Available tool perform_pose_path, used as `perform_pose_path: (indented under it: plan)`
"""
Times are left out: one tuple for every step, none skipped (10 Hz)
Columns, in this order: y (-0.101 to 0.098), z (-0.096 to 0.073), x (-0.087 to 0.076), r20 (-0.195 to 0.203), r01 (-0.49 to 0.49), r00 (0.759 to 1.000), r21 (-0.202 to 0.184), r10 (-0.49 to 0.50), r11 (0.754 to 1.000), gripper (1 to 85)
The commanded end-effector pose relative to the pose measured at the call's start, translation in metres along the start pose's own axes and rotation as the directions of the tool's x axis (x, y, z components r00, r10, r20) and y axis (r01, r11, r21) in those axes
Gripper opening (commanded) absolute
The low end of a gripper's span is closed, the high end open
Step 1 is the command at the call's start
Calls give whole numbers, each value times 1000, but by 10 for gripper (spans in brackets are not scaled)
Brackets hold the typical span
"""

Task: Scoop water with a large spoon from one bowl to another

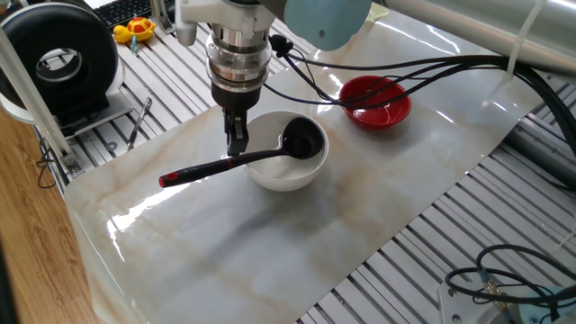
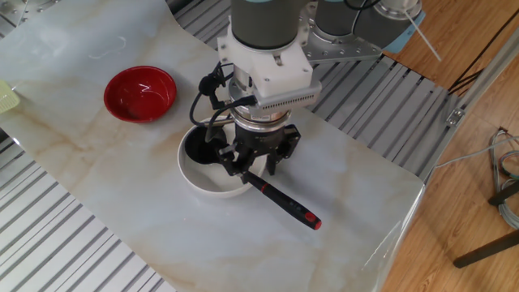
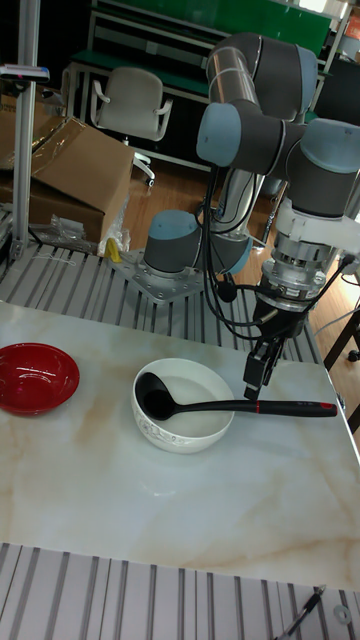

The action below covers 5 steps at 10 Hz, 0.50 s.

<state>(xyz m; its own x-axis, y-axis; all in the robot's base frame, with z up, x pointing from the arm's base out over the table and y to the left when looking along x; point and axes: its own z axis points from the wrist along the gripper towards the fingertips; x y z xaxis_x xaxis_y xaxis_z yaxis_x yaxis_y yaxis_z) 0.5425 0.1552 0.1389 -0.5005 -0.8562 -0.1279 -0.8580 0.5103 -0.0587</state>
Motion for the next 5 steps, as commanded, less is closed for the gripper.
perform_pose_path:
  plan:
    - [0, -2, 3, -10, 24, 1000, -4, -24, 1000, 493]
    - [3, -2, 5, -14, 26, 1000, -16, -27, 1000, 490]
    - [5, -2, 4, -10, 38, 999, -22, -38, 999, 490]
    - [7, -2, 2, -4, 37, 999, -30, -37, 999, 490]
    - [6, -2, 1, -1, 36, 999, -27, -36, 999, 490]
